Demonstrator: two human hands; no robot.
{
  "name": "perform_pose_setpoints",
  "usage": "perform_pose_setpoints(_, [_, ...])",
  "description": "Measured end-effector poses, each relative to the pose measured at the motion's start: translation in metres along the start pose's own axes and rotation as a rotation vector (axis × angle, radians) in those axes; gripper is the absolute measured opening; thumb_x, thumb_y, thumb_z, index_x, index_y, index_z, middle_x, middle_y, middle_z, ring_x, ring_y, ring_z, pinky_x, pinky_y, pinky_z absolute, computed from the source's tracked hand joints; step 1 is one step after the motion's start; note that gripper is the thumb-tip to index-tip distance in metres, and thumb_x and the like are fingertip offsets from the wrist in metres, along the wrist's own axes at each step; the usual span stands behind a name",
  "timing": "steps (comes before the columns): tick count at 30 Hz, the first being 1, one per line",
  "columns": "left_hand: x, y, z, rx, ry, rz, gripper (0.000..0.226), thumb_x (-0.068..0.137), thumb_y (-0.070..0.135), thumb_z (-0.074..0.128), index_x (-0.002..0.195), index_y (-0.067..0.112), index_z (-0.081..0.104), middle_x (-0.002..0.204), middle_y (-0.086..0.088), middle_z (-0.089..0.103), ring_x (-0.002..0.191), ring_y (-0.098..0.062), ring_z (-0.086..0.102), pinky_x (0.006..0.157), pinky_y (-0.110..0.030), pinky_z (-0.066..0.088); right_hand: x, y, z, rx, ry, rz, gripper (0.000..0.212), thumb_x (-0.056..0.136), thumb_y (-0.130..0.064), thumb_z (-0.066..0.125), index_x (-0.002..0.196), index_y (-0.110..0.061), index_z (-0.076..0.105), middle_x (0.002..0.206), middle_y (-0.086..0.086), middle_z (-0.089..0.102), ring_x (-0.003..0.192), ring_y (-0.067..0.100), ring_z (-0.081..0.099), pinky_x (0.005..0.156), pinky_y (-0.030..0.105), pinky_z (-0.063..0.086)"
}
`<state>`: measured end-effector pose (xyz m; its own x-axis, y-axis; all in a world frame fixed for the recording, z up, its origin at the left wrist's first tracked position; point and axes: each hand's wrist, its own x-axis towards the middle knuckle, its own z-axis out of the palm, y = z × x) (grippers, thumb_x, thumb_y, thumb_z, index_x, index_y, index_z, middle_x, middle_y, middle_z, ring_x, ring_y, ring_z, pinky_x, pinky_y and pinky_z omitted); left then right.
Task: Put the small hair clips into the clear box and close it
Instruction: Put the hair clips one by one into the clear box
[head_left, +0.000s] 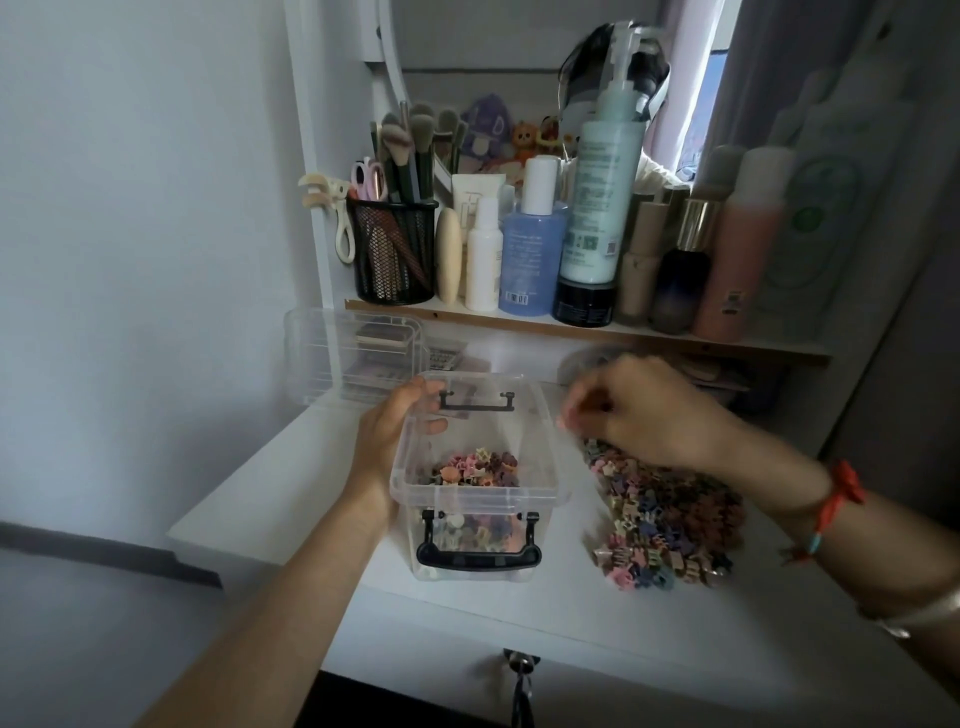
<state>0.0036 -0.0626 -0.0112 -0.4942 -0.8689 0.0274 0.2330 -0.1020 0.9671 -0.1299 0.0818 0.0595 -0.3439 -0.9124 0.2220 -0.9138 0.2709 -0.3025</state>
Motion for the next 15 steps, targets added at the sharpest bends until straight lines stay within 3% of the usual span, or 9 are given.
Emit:
perform_pose_setpoints(2, [0.000, 0.001, 0.000, -0.004, -0.003, -0.008, 0.019, 0.091, 0.030, 0.047, 0.080, 0.024, 0.061, 0.088, 0.000, 0.059, 0.078, -0.016, 0.057, 0.063, -0.030, 0.037, 0.004, -0.013, -0.012, 0.247, 0.148, -0.020, 0.015, 0.084, -0.020, 0.062, 0.096, -0.015, 0.069, 0.082, -0.009, 0.063, 0.075, 0.001, 0.058, 0.065, 0.004, 0.040])
perform_pose_setpoints(3, [0.000, 0.001, 0.000, -0.006, -0.002, -0.010, 0.016, 0.088, 0.032, 0.051, 0.080, 0.024, 0.062, 0.088, 0.000, 0.060, 0.078, -0.016, 0.057, 0.063, -0.030, 0.037, 0.005, -0.018, -0.015, 0.311, 0.143, -0.040, 0.022, 0.084, -0.022, 0.063, 0.105, -0.015, 0.066, 0.086, -0.008, 0.063, 0.077, 0.003, 0.059, 0.070, 0.005, 0.041])
perform_pose_setpoints(5, [0.000, 0.001, 0.001, -0.006, -0.002, -0.011, 0.011, 0.082, 0.035, 0.057, 0.079, 0.025, 0.062, 0.087, 0.001, 0.060, 0.078, -0.016, 0.058, 0.063, -0.030, 0.037, 0.006, -0.022, -0.016, 0.311, 0.063, -0.050, 0.041, 0.084, -0.021, 0.063, 0.123, -0.018, 0.053, 0.096, -0.006, 0.062, 0.086, 0.014, 0.062, 0.083, 0.019, 0.047])
perform_pose_setpoints(7, [-0.001, 0.000, 0.000, 0.000, -0.009, -0.001, 0.013, 0.082, 0.036, 0.056, 0.078, 0.025, 0.063, 0.087, 0.001, 0.060, 0.077, -0.015, 0.058, 0.064, -0.030, 0.038, 0.004, -0.017, -0.016, 0.283, 0.020, -0.041, 0.040, 0.084, -0.017, 0.062, 0.122, -0.019, 0.050, 0.095, -0.007, 0.061, 0.089, 0.018, 0.062, 0.086, 0.028, 0.048])
perform_pose_setpoints(8, [0.000, 0.000, 0.000, 0.003, -0.010, 0.004, 0.014, 0.081, 0.036, 0.056, 0.078, 0.025, 0.063, 0.086, 0.001, 0.060, 0.077, -0.015, 0.058, 0.065, -0.030, 0.038, 0.002, -0.013, -0.017, 0.284, -0.002, -0.037, 0.031, 0.084, -0.015, 0.062, 0.114, -0.019, 0.054, 0.090, -0.008, 0.061, 0.087, 0.016, 0.061, 0.084, 0.026, 0.048])
perform_pose_setpoints(11, [0.001, -0.001, -0.001, 0.000, -0.015, 0.004, 0.015, 0.085, 0.035, 0.054, 0.079, 0.025, 0.063, 0.087, 0.002, 0.060, 0.078, -0.016, 0.058, 0.066, -0.031, 0.039, -0.010, -0.001, -0.017, 0.136, -0.275, -0.058, 0.013, 0.082, -0.018, 0.065, 0.094, -0.022, 0.065, 0.082, -0.013, 0.062, 0.078, 0.002, 0.059, 0.072, 0.008, 0.043])
perform_pose_setpoints(13, [0.002, -0.002, -0.002, -0.002, -0.023, -0.005, 0.015, 0.082, 0.037, 0.056, 0.079, 0.025, 0.063, 0.088, 0.002, 0.060, 0.078, -0.016, 0.058, 0.067, -0.031, 0.040, -0.021, 0.003, -0.008, 0.047, -0.505, -0.079, 0.016, 0.080, -0.026, 0.068, 0.096, -0.023, 0.068, 0.084, -0.017, 0.063, 0.077, -0.003, 0.058, 0.072, 0.005, 0.042])
perform_pose_setpoints(15, [0.002, -0.002, -0.002, -0.003, -0.026, -0.005, 0.015, 0.077, 0.039, 0.058, 0.079, 0.025, 0.064, 0.087, 0.001, 0.061, 0.078, -0.016, 0.058, 0.066, -0.031, 0.041, -0.028, 0.003, 0.004, 0.017, -0.588, -0.096, 0.018, 0.080, -0.027, 0.068, 0.096, -0.022, 0.068, 0.086, -0.016, 0.064, 0.076, -0.004, 0.057, 0.071, 0.005, 0.042])
